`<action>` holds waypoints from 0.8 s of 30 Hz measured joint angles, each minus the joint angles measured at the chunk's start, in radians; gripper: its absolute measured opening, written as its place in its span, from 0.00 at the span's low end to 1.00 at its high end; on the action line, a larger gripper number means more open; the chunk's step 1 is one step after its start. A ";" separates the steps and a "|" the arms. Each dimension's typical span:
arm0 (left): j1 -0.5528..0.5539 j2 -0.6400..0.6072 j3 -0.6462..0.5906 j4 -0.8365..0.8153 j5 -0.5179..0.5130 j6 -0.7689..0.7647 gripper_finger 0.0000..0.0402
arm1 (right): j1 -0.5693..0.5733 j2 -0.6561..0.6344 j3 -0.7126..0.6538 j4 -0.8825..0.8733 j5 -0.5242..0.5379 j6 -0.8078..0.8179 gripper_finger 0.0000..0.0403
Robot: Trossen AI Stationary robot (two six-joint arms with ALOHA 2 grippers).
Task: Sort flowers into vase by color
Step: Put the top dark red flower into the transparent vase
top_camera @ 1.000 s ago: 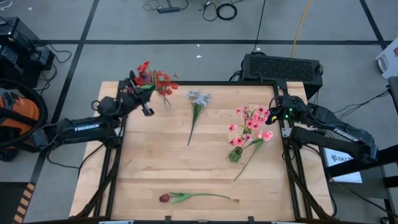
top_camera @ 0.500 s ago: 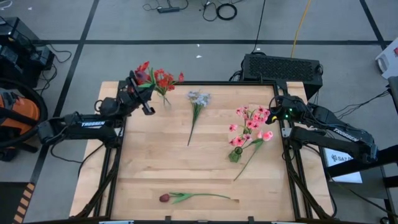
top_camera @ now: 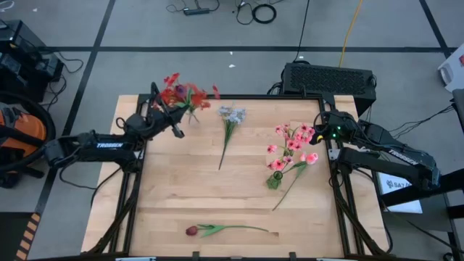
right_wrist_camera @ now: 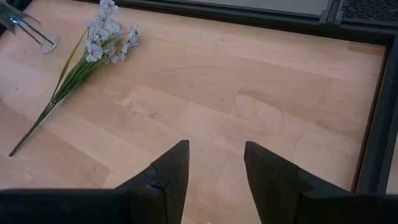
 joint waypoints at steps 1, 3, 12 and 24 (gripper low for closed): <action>0.000 0.003 -0.017 0.016 -0.018 0.000 0.00 | 0.000 0.000 0.000 0.000 0.000 0.000 0.37; 0.000 0.005 -0.049 0.049 -0.035 -0.009 0.00 | 0.000 0.000 0.000 0.000 0.000 0.000 0.37; 0.000 0.005 -0.093 0.016 -0.056 -0.027 0.01 | 0.000 0.000 0.000 0.000 0.000 0.001 0.37; 0.000 0.004 -0.093 -0.019 -0.114 -0.158 0.22 | 0.000 0.000 0.000 0.000 0.000 0.022 0.37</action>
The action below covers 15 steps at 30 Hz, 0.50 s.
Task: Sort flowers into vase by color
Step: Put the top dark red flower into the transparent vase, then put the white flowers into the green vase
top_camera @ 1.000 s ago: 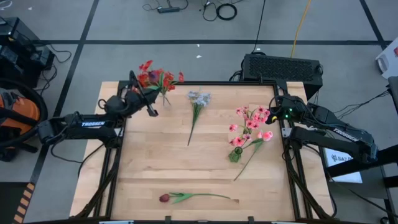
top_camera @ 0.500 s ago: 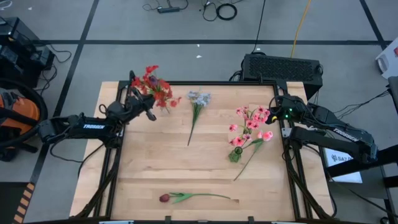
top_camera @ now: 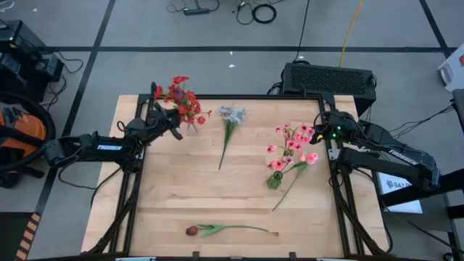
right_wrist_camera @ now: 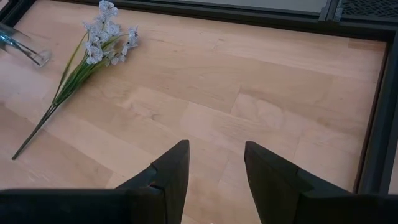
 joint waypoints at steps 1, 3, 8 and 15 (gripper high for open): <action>0.000 0.000 0.000 0.000 0.000 0.000 0.25 | 0.000 0.000 0.000 0.000 0.000 0.005 0.37; 0.000 0.000 0.000 0.000 0.000 0.000 0.30 | 0.000 0.000 0.000 0.000 0.000 0.018 0.37; -0.001 -0.007 0.010 -0.005 0.000 -0.026 0.41 | 0.000 0.000 0.000 0.000 0.000 0.023 0.37; -0.001 -0.046 0.070 -0.172 0.000 -0.057 0.44 | 0.000 0.000 0.000 0.000 -0.001 0.023 0.37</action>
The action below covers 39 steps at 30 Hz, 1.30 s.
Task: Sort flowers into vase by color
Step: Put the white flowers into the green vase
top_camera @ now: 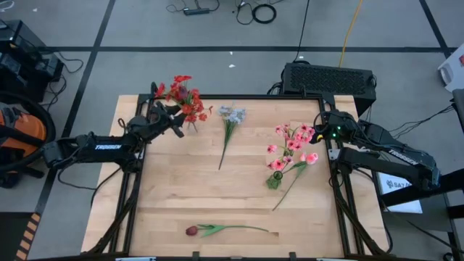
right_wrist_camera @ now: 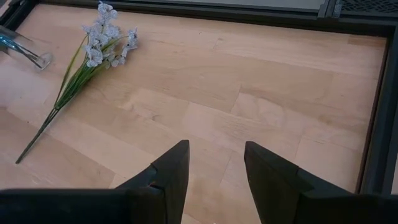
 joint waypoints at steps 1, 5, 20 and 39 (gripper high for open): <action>0.000 -0.014 0.014 -0.068 0.000 0.001 0.44 | 0.000 0.000 0.000 0.000 0.000 0.000 0.37; 0.000 -0.083 0.099 -0.373 0.000 0.003 0.44 | 0.000 0.000 0.000 0.000 0.000 -0.001 0.37; 0.000 -0.231 0.344 -1.046 0.017 0.025 0.44 | 0.000 0.000 0.000 0.000 0.001 -0.049 0.37; -0.169 -0.293 0.590 -1.512 0.011 -0.216 0.44 | 0.000 0.000 0.000 0.000 0.004 -0.087 0.37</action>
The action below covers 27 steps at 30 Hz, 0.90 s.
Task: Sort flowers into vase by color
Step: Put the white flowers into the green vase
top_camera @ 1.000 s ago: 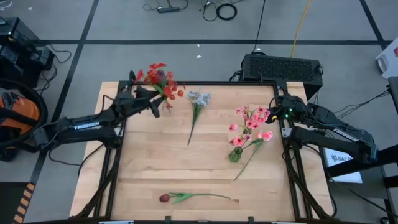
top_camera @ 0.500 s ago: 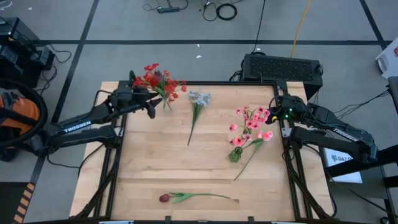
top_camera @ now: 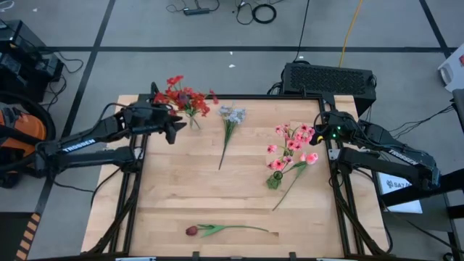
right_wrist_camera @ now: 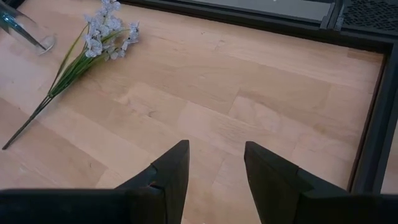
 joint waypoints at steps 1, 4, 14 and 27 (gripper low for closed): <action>-0.015 0.000 0.002 0.000 -0.018 -0.017 0.44 | 0.000 0.000 0.000 0.000 0.000 0.000 0.37; -0.064 0.000 0.002 -0.005 -0.066 -0.064 0.44 | 0.000 0.000 0.000 0.000 -0.001 0.000 0.37; -0.293 0.062 0.002 -0.001 -0.201 -0.228 0.44 | 0.000 0.000 0.000 -0.009 -0.003 -0.021 0.37; -0.530 0.404 0.004 0.297 -0.351 -0.434 0.44 | 0.000 0.000 0.000 -0.022 -0.010 -0.026 0.37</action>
